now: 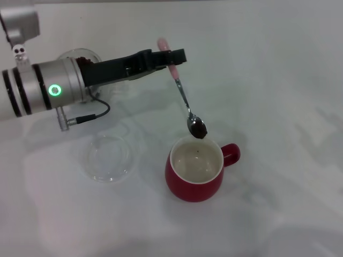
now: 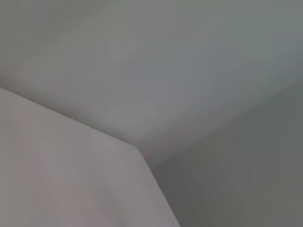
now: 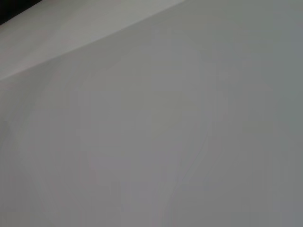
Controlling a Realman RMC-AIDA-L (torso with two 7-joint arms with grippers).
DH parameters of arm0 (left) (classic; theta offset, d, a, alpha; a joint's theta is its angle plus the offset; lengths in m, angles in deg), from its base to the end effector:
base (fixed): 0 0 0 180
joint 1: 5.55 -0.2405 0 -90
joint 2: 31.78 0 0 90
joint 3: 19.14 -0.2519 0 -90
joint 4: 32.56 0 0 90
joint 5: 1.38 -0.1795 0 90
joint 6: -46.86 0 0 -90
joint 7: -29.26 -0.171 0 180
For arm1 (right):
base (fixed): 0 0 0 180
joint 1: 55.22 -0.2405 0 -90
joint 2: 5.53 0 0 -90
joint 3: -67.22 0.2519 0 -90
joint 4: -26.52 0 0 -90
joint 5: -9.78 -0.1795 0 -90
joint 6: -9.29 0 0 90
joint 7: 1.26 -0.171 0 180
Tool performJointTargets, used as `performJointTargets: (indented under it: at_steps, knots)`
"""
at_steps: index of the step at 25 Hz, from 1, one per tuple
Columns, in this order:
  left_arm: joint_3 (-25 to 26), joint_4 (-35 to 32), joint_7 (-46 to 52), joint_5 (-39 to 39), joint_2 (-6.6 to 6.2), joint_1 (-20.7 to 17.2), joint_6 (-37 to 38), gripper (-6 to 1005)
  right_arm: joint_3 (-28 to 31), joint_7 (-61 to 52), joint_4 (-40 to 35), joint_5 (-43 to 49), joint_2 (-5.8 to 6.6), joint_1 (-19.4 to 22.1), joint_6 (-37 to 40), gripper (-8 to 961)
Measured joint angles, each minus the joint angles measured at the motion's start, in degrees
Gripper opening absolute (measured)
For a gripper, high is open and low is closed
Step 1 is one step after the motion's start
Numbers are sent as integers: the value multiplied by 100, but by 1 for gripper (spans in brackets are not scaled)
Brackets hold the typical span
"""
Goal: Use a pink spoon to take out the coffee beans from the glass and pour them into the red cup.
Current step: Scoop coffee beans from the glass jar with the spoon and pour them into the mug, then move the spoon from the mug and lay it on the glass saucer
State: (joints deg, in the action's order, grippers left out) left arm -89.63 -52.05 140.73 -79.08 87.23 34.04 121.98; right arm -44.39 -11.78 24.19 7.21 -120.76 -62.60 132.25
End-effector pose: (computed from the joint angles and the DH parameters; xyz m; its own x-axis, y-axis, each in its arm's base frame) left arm -0.1613 0.3351 -0.0797 0.2664 0.8237 0.5006 0.7916 -0.4832 0.3739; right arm 0.2601 0.1736 0.0553 0.5065 0.5464 -0.6669 -0.4595 -0.4834 -0.7451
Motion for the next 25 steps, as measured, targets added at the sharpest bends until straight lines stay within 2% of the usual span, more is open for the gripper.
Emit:
performJointTargets:
  at_steps: [8, 12, 23, 25]
  knots:
    - [-709, -677, -221, 3, 8, 3, -27, 127, 15, -3, 5, -16, 2, -3, -3, 604]
    - [-856, -893, -301, -35, -1, -19, -38, 127, 17, -3, 6, -24, 2, 0, -34, 604]
    - [-1019, -1696, -427, -812, 16, -112, -112, 126, 17, -12, 5, -71, 2, 0, -75, 604]
    - [-1229, -2018, -503, -935, 12, -117, -124, 126, 17, -20, 5, -71, 2, 0, -72, 604]
